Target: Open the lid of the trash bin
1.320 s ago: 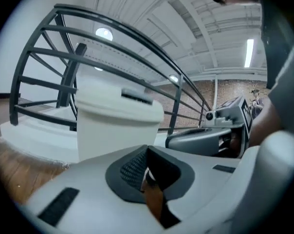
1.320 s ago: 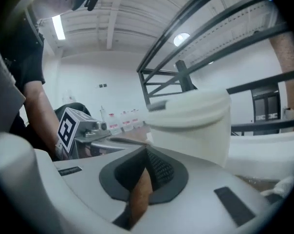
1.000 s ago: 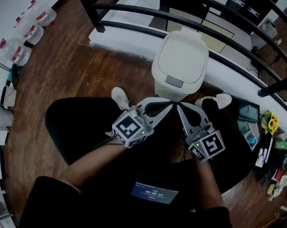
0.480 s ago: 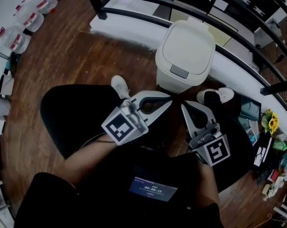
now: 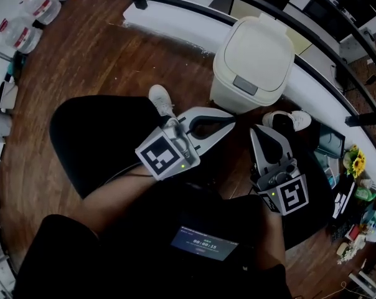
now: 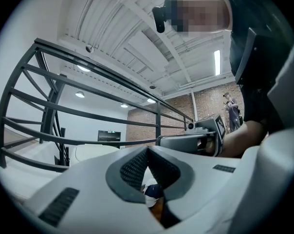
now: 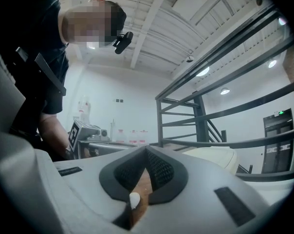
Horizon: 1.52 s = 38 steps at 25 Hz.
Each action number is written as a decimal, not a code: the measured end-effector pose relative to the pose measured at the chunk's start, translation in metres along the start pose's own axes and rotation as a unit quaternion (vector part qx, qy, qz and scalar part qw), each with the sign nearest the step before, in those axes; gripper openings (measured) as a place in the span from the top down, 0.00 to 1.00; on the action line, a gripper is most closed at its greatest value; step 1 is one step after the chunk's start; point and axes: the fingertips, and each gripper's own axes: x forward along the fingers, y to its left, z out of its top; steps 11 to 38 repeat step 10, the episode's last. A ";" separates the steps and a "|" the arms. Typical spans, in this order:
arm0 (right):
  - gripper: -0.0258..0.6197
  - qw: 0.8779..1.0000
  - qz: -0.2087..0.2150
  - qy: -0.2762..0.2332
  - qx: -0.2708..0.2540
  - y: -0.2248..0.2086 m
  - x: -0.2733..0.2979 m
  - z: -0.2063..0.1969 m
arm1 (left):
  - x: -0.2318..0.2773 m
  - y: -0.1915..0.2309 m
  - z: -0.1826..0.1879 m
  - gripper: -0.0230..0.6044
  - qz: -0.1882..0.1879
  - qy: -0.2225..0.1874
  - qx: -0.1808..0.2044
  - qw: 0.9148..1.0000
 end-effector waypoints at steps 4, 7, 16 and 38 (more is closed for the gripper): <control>0.93 1.000 0.008 0.002 0.006 0.005 0.002 -0.002 | 0.001 -0.001 0.000 0.91 -0.002 0.000 -0.001 1.000; 0.93 1.000 0.011 0.000 0.015 0.007 0.004 -0.002 | 0.001 -0.003 0.001 0.91 -0.004 0.002 0.004 1.000; 0.93 1.000 0.012 -0.005 0.019 0.008 0.005 -0.003 | 0.002 -0.004 0.000 0.91 -0.006 0.004 0.007 1.000; 0.93 1.000 0.012 -0.005 0.019 0.008 0.005 -0.003 | 0.002 -0.004 0.000 0.91 -0.006 0.004 0.007 1.000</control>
